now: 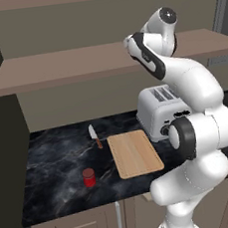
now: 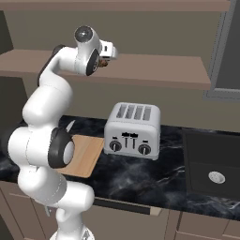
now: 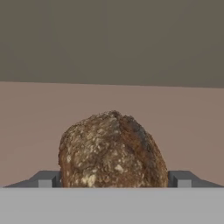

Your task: Pick the bread, place it on the cutting board, pick the jam, place it on the counter, and close the cabinet.

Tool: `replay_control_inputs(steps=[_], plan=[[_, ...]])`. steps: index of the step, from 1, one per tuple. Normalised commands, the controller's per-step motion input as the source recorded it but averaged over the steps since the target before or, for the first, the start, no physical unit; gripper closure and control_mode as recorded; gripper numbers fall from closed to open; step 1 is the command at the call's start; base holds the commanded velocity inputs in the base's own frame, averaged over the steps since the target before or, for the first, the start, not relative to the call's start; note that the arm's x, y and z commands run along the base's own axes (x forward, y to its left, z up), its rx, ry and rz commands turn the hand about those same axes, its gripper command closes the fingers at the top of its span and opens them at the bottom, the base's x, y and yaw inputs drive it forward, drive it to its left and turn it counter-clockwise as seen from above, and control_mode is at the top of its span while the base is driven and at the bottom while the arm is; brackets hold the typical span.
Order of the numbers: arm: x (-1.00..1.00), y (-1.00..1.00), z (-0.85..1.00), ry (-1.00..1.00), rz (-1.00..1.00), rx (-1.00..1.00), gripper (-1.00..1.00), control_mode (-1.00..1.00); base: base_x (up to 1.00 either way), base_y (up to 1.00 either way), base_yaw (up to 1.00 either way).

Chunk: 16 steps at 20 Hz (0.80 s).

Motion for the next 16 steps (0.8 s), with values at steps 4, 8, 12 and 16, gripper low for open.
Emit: replay_control_inputs(steps=[4,8,12,16], plan=[[0.00,0.01,-0.07,0.00,0.00,0.00,1.00,-1.00,0.00,0.00,0.00],[0.00,0.00,0.00,-0.01,0.00,0.00,1.00,-1.00,0.00,0.00,0.00],[-0.05,0.00,0.00,-0.11,0.00,0.00,1.00,-1.00,0.00,0.00,0.00],[-0.11,0.00,0.00,-0.14,0.00,0.00,1.00,-1.00,0.00,0.00,0.00]])
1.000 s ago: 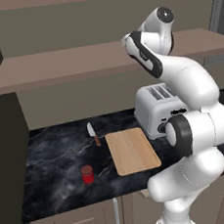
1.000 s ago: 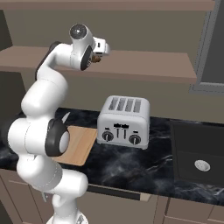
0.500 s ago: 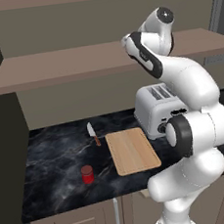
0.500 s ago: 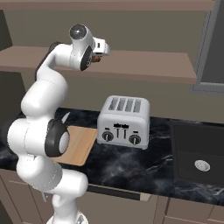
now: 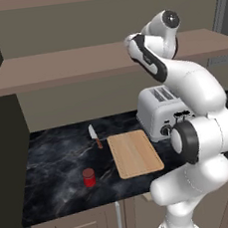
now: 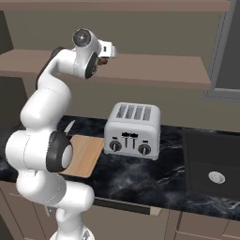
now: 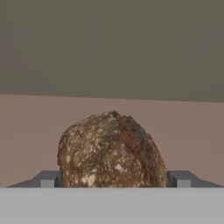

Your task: Pick the bread, place it on the cutting board, pick the jam, place it on the counter, and close the cabinet.

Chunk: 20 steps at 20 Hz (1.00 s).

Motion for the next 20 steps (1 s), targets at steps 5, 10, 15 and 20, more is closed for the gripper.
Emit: replay_control_inputs(steps=[5,10,15,20], plan=[[-0.22,0.00,0.11,-0.09,0.00,0.00,1.00,-1.00,0.00,0.00,0.00],[-0.36,0.00,0.13,-0.04,0.00,0.00,1.00,-1.00,0.00,0.00,0.00],[-0.35,0.00,0.22,0.00,0.00,0.00,1.00,-1.00,0.00,0.00,0.00],[-0.49,0.00,0.25,0.00,0.00,0.00,1.00,-1.00,0.00,0.00,0.00]])
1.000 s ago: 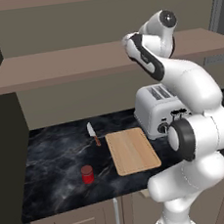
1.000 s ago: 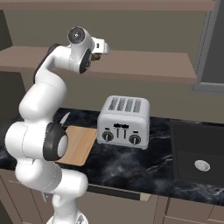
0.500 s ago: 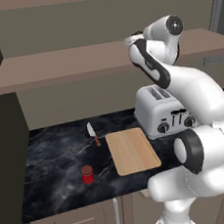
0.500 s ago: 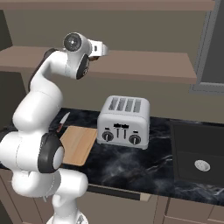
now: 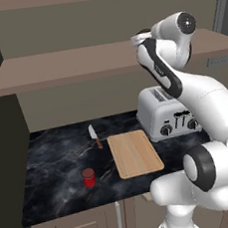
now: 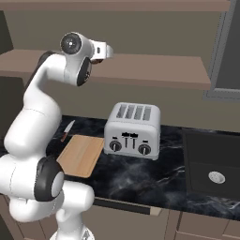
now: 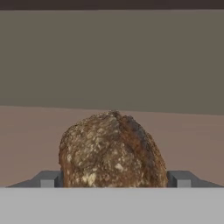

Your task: Pick the bread, place it on the cutting board, pick the jam, place it on the counter, and close the cabinet.

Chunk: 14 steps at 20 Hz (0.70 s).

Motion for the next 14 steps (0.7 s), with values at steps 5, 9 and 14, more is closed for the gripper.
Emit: replay_control_inputs(steps=[5,9,14], plan=[[-0.57,0.00,0.16,0.00,0.00,0.00,1.00,-1.00,0.00,0.00,0.00],[-0.63,0.00,0.08,0.00,0.00,0.00,1.00,-1.00,0.00,0.00,0.00],[-0.71,0.00,0.02,0.00,0.00,0.00,1.00,-1.00,0.00,0.00,0.00]])
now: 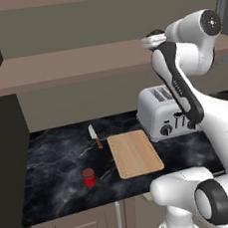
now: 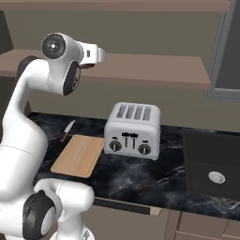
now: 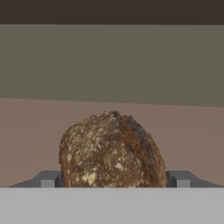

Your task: Pick the bread, place it on the cutting board, pick the jam, place it on the counter, and close the cabinet.

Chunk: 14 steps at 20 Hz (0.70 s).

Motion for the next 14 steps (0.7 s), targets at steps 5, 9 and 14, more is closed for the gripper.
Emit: replay_control_inputs(steps=[5,9,14], plan=[[-0.71,0.00,0.00,0.02,0.00,0.00,1.00,-1.00,0.00,0.00,0.00],[-0.70,0.00,0.00,0.07,0.00,0.00,1.00,-1.00,0.00,0.00,0.00],[-0.60,0.04,0.00,0.12,0.00,0.00,1.00,-1.00,0.00,0.00,0.00]])
